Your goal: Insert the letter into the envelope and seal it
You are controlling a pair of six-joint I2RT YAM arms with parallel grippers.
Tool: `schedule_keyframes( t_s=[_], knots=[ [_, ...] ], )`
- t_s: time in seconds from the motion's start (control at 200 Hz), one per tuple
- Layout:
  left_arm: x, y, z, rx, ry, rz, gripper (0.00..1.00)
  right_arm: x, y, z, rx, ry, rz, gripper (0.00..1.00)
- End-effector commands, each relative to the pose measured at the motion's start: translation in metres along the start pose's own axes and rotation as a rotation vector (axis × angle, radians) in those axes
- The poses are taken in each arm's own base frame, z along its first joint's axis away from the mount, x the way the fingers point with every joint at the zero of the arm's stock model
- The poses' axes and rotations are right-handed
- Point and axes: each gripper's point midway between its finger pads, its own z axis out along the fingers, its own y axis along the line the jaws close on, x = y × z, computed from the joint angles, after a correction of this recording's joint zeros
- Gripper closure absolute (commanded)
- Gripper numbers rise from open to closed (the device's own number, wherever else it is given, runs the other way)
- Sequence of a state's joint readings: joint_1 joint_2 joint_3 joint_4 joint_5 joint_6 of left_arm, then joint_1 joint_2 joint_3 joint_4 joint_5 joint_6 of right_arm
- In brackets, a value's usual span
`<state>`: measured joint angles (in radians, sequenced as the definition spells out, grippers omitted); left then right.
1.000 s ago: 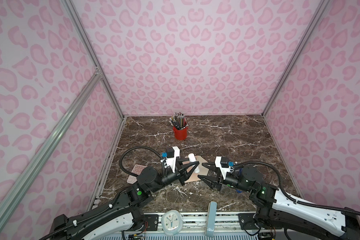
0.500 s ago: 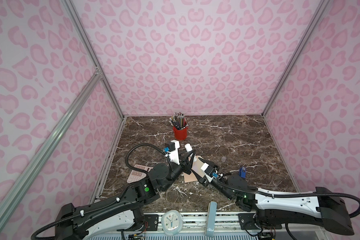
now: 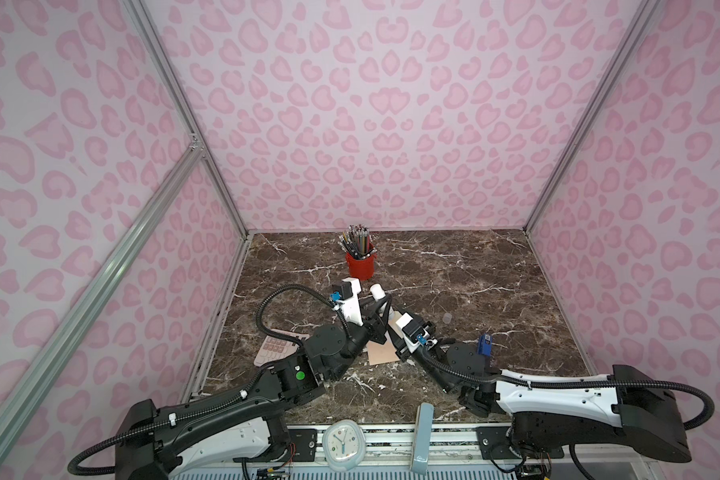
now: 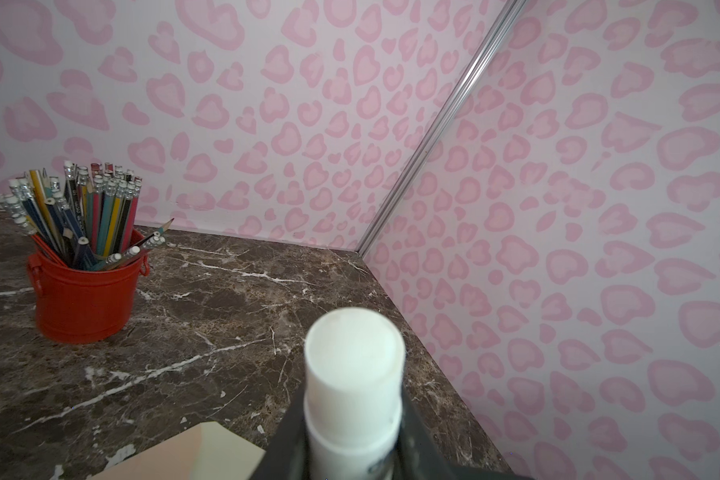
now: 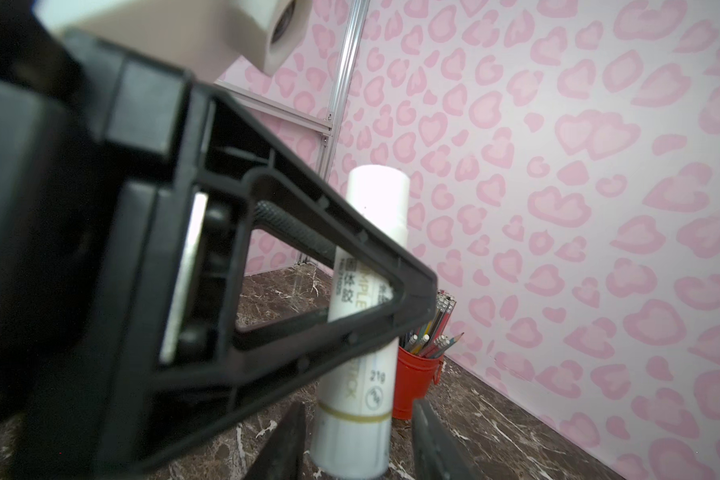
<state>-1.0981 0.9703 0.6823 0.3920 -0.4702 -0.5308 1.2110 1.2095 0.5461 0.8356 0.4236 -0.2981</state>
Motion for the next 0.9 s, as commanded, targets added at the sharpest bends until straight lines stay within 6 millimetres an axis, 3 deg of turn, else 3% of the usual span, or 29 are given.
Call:
schedule_keyframes(
  t_s=[0.0,0.335,0.67,0.805,0.895],
  knots=[
    [-0.012,-0.008,0.000,0.026,-0.037,-0.030,0.96,-0.005,-0.003,0.002,0.019,-0.016,0.027,0.61],
    [-0.007,-0.011,0.001,0.048,-0.021,-0.035,0.96,-0.002,-0.002,0.006,0.023,-0.006,0.038,0.74],
    [0.006,-0.012,-0.005,0.090,0.030,-0.002,0.96,-0.016,0.005,0.000,-0.060,-0.014,0.096,0.86],
    [0.021,-0.028,-0.017,0.250,0.111,0.045,0.96,-0.024,0.009,-0.007,-0.149,0.004,0.209,0.89],
    [0.033,-0.055,-0.041,0.474,0.159,0.071,0.96,-0.031,0.015,-0.015,-0.276,0.011,0.339,0.92]
  ],
)
